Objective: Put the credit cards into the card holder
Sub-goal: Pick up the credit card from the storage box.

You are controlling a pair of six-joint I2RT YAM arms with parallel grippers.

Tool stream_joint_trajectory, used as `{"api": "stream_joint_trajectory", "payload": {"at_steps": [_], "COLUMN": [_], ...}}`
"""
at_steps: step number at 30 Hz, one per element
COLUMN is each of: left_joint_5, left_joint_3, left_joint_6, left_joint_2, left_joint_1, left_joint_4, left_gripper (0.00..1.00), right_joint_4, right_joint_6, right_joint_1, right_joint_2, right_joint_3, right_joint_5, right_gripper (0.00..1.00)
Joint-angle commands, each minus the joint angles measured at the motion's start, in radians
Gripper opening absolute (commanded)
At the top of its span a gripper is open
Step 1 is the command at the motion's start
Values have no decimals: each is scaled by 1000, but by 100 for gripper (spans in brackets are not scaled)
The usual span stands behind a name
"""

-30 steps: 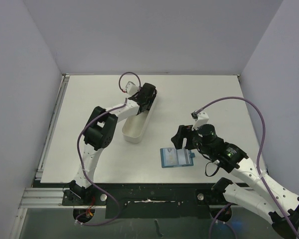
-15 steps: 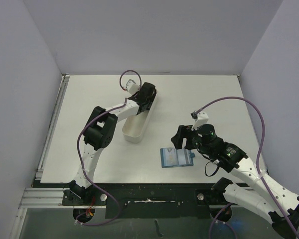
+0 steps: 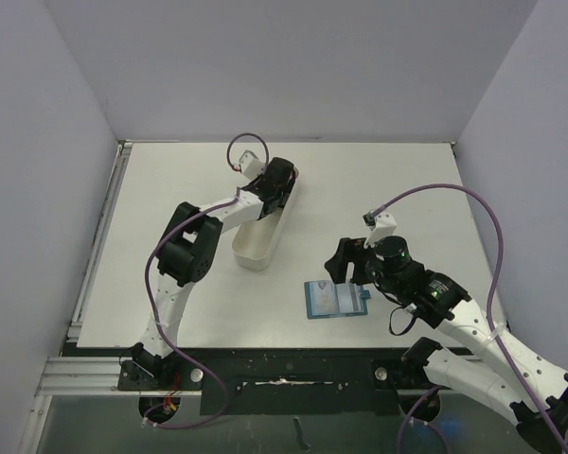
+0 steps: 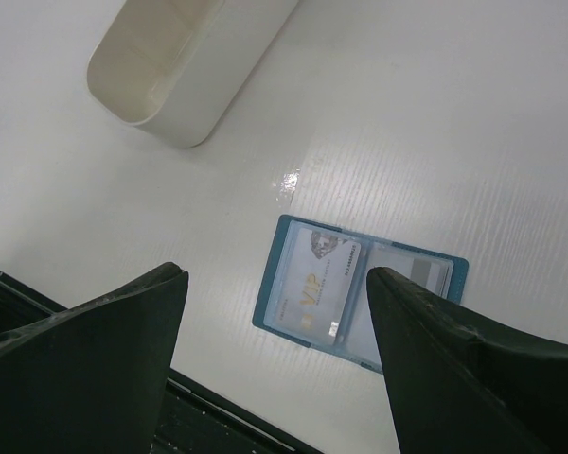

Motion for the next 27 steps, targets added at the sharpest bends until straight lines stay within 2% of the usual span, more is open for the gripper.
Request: {"api": "stream_joint_trajectory", "payload": {"at_steps": [1, 23, 27], "left_joint_5": [-35, -27, -30], "left_joint_3": [-15, -8, -1], "left_joint_6": [22, 41, 46], "left_joint_2": [-85, -107, -110], "left_joint_1": [5, 9, 9], "left_joint_4": [69, 74, 75], "left_gripper": [8, 8, 11], "right_joint_4": [34, 35, 33], "right_joint_6": [2, 13, 11], "right_joint_1": [-1, 0, 0], "right_joint_2": [-12, -3, -1], "right_joint_3": [2, -2, -2], "right_joint_5": [-4, -38, -38], "right_gripper": [78, 78, 78]}}
